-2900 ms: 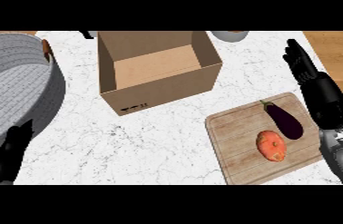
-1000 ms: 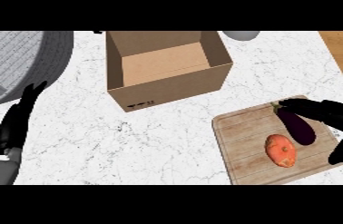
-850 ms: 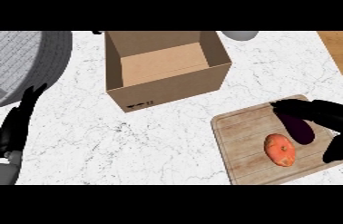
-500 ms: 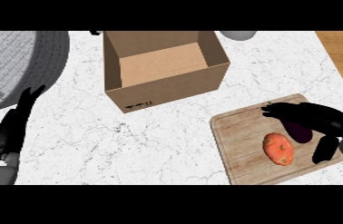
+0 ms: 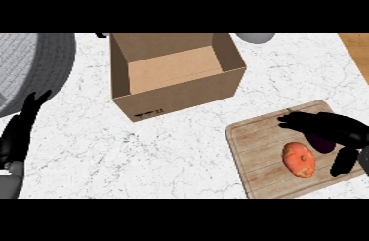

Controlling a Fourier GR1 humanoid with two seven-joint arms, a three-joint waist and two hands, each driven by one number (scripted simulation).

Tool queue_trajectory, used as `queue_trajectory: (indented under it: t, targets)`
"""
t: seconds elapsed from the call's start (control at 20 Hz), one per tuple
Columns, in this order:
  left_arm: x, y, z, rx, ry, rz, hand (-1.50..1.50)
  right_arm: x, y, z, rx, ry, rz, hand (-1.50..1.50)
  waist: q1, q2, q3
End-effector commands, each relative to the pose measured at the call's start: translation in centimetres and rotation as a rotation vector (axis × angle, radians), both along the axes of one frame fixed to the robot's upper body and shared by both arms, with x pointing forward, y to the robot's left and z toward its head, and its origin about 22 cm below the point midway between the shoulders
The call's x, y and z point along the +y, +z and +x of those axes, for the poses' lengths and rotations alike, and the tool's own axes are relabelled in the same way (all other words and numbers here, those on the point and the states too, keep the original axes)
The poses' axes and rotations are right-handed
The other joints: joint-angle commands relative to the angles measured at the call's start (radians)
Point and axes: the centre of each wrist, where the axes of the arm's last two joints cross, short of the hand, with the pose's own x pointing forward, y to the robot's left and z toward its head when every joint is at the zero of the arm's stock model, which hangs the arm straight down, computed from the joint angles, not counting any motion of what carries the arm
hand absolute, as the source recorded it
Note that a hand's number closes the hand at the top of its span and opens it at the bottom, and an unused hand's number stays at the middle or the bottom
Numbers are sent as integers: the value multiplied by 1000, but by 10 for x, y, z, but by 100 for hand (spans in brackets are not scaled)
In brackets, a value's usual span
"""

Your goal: Pick the squash from the cutting board and place it in the cardboard box

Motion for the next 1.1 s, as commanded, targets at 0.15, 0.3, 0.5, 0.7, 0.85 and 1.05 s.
queue_trajectory:
  t: [0.15,0.3,0.5,0.7,0.85,1.05]
  targets:
    - [-4,1,-6,-5,-5,17,0,18,16,-6,71,96,77,-150,-5,-4,0]
    - [9,1,-2,-4,12,-6,0,16,23,-12,67,117,89,-150,-9,-3,0]
    - [-2,17,-8,-10,12,8,0,18,16,-34,77,113,44,-150,-8,-4,1]
    - [4,10,1,-12,13,25,0,40,7,-36,28,109,-42,-150,-5,-1,1]
    - [-13,10,0,-17,12,22,0,35,13,-23,66,48,-99,-150,0,-1,1]
    - [8,-3,-15,-9,20,-9,0,57,-16,-55,60,36,-103,-150,-4,-2,0]
